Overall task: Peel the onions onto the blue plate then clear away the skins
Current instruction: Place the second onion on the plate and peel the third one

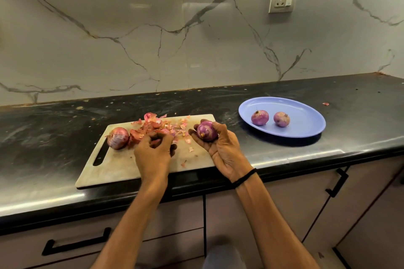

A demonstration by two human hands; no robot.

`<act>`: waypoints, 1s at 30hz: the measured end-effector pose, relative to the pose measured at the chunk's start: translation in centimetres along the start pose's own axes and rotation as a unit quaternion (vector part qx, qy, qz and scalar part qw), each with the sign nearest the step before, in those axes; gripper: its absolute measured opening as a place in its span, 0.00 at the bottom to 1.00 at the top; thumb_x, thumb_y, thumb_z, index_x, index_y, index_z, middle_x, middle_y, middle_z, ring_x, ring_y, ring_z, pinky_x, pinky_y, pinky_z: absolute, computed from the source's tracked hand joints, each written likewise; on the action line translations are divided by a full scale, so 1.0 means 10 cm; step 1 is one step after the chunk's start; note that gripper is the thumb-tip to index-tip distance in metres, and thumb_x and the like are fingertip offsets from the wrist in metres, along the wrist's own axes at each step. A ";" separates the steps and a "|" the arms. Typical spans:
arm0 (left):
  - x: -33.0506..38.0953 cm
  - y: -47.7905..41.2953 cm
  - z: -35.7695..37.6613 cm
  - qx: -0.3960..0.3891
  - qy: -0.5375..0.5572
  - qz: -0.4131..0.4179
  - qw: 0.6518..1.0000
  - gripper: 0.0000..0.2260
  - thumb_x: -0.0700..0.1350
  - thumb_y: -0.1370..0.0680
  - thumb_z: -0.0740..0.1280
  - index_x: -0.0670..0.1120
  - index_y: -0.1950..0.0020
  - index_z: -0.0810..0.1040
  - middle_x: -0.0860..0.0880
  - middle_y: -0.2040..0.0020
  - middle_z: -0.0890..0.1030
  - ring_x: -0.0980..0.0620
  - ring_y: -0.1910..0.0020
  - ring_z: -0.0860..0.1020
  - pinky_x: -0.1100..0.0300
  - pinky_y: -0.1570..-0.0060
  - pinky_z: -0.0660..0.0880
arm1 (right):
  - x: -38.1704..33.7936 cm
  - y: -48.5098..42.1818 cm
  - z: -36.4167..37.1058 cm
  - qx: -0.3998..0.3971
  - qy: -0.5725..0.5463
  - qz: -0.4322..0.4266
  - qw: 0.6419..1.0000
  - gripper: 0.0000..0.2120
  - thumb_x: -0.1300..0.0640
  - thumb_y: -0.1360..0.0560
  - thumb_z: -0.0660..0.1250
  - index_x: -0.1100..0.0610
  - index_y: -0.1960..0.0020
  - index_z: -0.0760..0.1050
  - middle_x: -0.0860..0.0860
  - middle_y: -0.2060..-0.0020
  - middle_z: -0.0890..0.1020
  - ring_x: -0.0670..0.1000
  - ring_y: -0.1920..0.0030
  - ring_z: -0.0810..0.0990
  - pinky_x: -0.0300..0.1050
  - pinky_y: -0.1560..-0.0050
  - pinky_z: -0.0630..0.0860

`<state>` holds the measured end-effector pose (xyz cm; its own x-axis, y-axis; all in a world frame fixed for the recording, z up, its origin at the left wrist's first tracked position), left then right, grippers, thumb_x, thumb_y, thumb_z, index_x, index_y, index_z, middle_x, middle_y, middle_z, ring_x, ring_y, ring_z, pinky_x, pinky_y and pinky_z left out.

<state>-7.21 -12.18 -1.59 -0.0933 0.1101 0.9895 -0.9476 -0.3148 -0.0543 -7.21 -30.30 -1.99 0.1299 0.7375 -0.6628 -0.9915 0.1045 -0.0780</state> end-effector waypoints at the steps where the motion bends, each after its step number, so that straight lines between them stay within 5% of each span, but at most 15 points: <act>1: 0.07 0.00 -0.02 -0.009 -0.114 0.086 0.990 0.08 0.43 0.24 0.73 0.48 0.45 0.83 0.50 0.50 0.85 0.53 0.54 0.84 0.53 0.51 0.82 | 0.00 -0.01 0.01 0.002 0.002 0.000 1.000 0.21 0.56 0.30 0.70 0.71 0.44 0.74 0.70 0.44 0.77 0.69 0.46 0.80 0.58 0.44 0.80; 4: 0.22 0.09 -0.02 0.009 -0.326 0.243 0.914 0.10 0.46 0.23 0.72 0.54 0.42 0.83 0.54 0.46 0.85 0.56 0.49 0.81 0.52 0.46 0.80 | 0.01 -0.01 0.00 0.001 0.017 -0.003 1.000 0.17 0.59 0.26 0.70 0.71 0.43 0.74 0.70 0.42 0.76 0.70 0.43 0.79 0.59 0.42 0.79; 9: 0.32 0.24 0.09 0.011 -0.465 0.256 0.847 0.22 0.58 0.22 0.69 0.53 0.29 0.75 0.50 0.47 0.84 0.49 0.46 0.81 0.52 0.49 0.77 | 0.02 -0.02 -0.02 0.008 0.061 0.000 0.998 0.15 0.57 0.23 0.70 0.67 0.44 0.75 0.65 0.45 0.78 0.66 0.43 0.80 0.58 0.41 0.80; 15: 0.51 0.44 0.28 -0.079 -0.306 0.444 0.838 0.14 0.44 0.23 0.73 0.44 0.38 0.82 0.46 0.49 0.81 0.53 0.53 0.79 0.58 0.56 0.80 | -0.03 0.04 -0.05 0.043 0.110 -0.006 0.993 0.16 0.49 0.22 0.67 0.62 0.46 0.74 0.53 0.63 0.84 0.51 0.62 0.81 0.44 0.60 0.81; 18: 0.54 0.52 0.33 -0.101 -0.273 0.507 0.811 0.12 0.44 0.24 0.72 0.42 0.41 0.83 0.45 0.49 0.81 0.54 0.51 0.78 0.62 0.54 0.79 | -0.03 0.04 -0.03 0.037 0.135 -0.010 0.990 0.23 0.41 0.24 0.67 0.61 0.45 0.75 0.54 0.62 0.82 0.49 0.64 0.79 0.41 0.66 0.76; 24: 0.52 0.55 0.46 -0.118 -0.296 0.544 0.776 0.12 0.42 0.24 0.73 0.41 0.42 0.83 0.44 0.50 0.81 0.50 0.51 0.78 0.59 0.53 0.78 | -0.02 0.01 -0.03 0.041 0.175 -0.025 0.983 0.29 0.32 0.27 0.64 0.59 0.52 0.79 0.56 0.61 0.82 0.53 0.60 0.78 0.44 0.60 0.74; 30: 0.49 0.54 0.51 -0.135 -0.333 0.565 0.743 0.12 0.41 0.25 0.73 0.39 0.43 0.83 0.42 0.51 0.81 0.47 0.53 0.78 0.55 0.57 0.79 | 0.00 -0.01 -0.03 0.062 0.192 -0.019 0.979 0.31 0.30 0.27 0.64 0.60 0.50 0.76 0.57 0.63 0.76 0.51 0.65 0.73 0.42 0.66 0.70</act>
<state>-11.20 -18.12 3.60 -0.7894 -0.5990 0.1342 -0.4146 0.3591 -0.8361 -7.07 -30.51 -2.15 0.1298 0.4294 -0.8937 -0.9739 0.2243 -0.0336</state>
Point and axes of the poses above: each hand's wrist, its own y-axis away from the middle knuckle, its own z-axis out of the palm, x = y × z, the point moved 7 cm from there along -y, towards the middle knuckle
